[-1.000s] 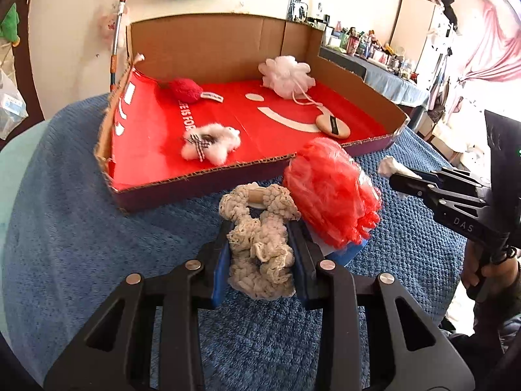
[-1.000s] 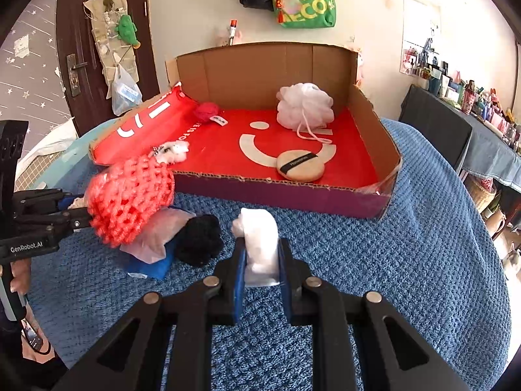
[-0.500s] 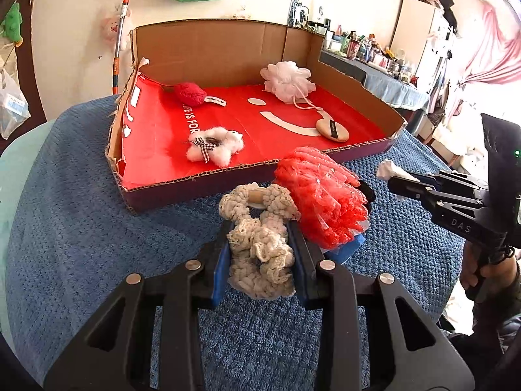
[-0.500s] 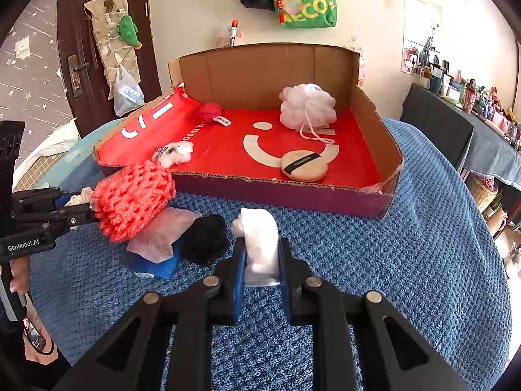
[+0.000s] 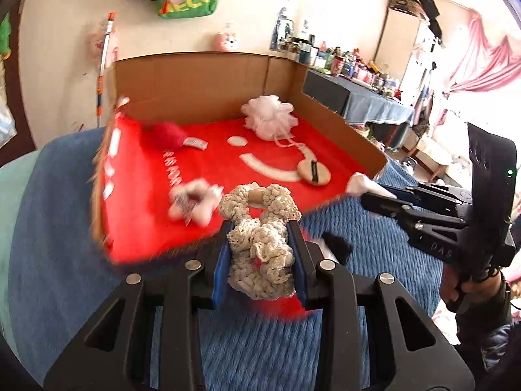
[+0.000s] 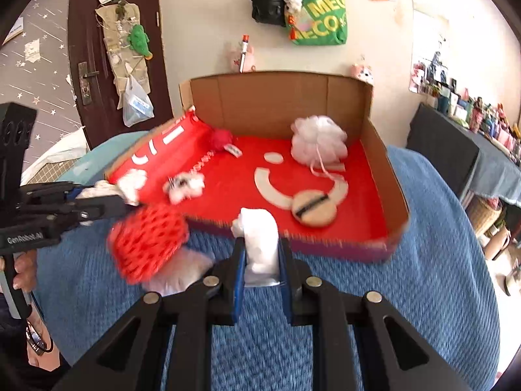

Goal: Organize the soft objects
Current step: 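Carry the scrunchie and white cloth with both tools into the box, then open both tools to release the scrunchie and white cloth in the box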

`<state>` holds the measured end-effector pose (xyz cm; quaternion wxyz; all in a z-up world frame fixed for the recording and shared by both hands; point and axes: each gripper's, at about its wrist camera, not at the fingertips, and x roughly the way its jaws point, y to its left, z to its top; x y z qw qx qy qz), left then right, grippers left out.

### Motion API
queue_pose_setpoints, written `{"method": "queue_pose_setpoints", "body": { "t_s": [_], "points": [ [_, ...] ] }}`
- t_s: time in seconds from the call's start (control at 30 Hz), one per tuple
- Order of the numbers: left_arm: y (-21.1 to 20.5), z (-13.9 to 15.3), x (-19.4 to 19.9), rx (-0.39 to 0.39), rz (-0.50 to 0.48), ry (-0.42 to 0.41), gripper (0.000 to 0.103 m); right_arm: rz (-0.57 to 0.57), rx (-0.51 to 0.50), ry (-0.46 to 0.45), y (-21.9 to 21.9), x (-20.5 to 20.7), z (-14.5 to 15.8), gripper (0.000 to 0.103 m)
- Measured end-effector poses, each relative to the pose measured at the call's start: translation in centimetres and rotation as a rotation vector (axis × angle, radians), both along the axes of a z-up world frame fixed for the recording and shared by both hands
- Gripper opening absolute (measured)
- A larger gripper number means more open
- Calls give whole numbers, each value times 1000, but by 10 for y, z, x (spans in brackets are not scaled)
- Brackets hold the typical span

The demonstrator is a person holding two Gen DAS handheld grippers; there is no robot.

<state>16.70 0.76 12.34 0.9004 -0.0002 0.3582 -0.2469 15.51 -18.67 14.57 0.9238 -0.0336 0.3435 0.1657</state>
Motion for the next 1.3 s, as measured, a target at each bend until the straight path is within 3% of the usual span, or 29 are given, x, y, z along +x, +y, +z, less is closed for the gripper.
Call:
{"method": "queue_pose_setpoints", "body": {
  "t_s": [0.23,0.47,0.93,1.3],
  "points": [
    [-35,-6,56,15,-64,51,31,36,-1,15,9,45,1,21],
    [-52,-26,84,65,-80,97,31,86,-32,64,13,82,-14,21],
    [-56,-49,103,124,-65,165,31,151,-98,144,24,106,-40,22],
    [-61,-51,102,145,-75,158,31,155,-95,154,22,109,-41,22]
  ]
}}
